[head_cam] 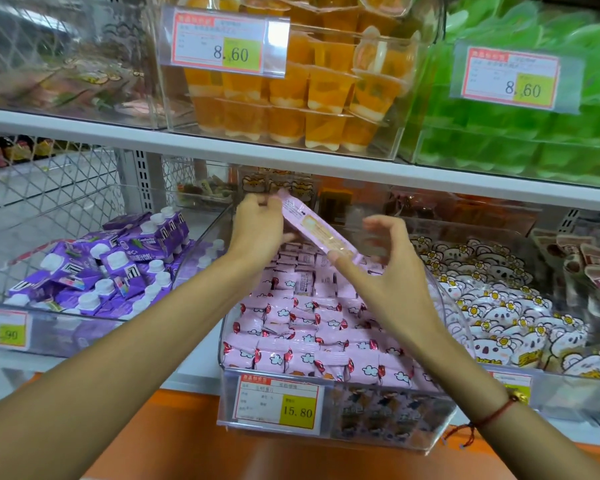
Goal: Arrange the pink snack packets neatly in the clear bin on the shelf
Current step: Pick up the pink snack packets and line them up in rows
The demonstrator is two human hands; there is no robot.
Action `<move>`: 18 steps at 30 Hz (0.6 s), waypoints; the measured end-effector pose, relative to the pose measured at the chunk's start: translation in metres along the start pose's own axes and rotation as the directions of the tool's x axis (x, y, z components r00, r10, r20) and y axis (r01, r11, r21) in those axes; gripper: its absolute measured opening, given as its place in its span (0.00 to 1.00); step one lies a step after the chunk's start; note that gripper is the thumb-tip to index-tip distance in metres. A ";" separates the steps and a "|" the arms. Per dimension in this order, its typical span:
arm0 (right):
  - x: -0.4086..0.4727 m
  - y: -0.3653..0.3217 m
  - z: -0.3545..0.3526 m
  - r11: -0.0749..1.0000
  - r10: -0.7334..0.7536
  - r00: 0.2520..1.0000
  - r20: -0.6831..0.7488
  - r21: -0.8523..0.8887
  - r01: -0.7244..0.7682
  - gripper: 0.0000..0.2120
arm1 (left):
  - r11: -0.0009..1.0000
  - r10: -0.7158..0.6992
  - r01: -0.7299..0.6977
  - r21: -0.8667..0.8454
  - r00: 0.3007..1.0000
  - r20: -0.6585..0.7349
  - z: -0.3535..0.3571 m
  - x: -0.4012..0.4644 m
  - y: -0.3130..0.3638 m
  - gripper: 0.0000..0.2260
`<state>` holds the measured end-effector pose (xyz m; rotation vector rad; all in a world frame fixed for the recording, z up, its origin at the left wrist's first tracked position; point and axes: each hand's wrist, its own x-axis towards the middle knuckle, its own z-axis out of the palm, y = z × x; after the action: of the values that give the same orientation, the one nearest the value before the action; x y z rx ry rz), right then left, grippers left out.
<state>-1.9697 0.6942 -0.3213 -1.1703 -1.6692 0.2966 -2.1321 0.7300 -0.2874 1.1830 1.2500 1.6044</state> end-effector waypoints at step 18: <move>0.006 -0.026 -0.015 0.429 0.484 0.812 0.326 0.720 -0.545 0.12 | 0.921 -0.015 -0.253 0.295 0.735 0.678 -0.032 0.015 0.023 0.19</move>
<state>-1.9717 0.6812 -0.2940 -0.9150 -0.9376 1.3585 -2.1677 0.7302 -0.2646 1.9065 1.0065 0.8640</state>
